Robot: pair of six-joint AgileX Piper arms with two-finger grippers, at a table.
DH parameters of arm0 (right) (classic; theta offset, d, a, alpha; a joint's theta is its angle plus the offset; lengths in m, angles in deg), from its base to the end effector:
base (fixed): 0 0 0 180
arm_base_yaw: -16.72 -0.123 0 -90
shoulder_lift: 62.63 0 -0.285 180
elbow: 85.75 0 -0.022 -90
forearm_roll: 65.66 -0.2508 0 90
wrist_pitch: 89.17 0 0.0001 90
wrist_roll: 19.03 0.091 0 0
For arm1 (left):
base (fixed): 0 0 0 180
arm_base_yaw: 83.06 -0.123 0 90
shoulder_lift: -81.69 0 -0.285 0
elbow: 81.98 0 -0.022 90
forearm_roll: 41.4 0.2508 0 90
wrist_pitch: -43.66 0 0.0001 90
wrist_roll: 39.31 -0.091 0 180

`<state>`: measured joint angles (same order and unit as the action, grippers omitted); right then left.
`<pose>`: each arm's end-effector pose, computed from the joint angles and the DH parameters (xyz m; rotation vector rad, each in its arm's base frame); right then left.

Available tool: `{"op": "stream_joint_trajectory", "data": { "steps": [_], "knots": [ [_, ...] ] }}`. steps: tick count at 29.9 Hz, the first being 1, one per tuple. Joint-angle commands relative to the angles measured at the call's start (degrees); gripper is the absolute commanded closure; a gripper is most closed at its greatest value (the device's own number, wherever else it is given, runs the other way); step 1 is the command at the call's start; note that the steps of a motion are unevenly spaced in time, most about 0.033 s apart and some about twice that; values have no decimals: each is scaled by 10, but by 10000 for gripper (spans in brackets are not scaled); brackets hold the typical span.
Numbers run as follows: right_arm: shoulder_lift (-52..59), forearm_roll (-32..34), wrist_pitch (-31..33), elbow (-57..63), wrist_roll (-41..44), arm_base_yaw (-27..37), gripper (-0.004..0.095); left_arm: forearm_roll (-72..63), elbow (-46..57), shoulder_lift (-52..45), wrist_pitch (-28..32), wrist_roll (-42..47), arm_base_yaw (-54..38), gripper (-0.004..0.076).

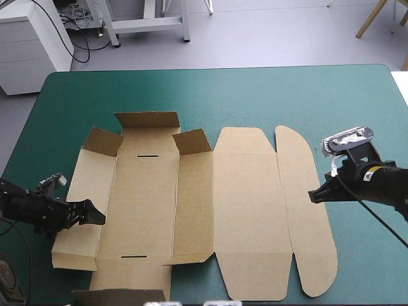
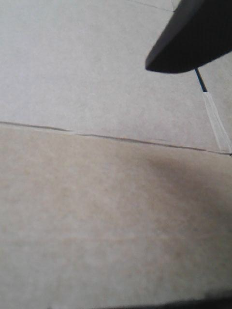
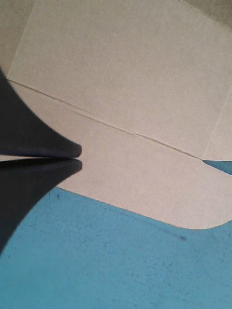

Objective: Fold the box

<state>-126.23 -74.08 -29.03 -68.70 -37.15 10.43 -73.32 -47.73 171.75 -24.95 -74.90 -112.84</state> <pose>0.1722 0.0306 0.3710 -0.4836 2.3969 0.0973 0.2016 0.0637 0.2067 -0.2447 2.9430 -0.8058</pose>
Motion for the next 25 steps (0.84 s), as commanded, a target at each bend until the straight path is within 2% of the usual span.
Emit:
{"op": "stream_joint_trajectory", "data": {
  "steps": [1,3,5,14,21,25],
  "knots": [
    [6,-8,-24,-16,-2,5,927,-27,0,-5,-60,-6,5,117],
    [6,-8,-24,-16,-2,5,927,-23,0,-5,-59,-6,5,160],
    [6,-8,-24,-16,-2,5,927,-20,0,-5,-54,-6,5,239],
    [6,-9,-27,-16,-4,5,927,-20,-7,-5,-29,-10,5,724],
    [6,-9,-33,-16,-4,5,927,-25,-20,-8,-15,-31,8,734],
    [8,-9,-57,-16,-4,5,927,-21,-54,-22,-20,-35,45,734]
  ]
}}
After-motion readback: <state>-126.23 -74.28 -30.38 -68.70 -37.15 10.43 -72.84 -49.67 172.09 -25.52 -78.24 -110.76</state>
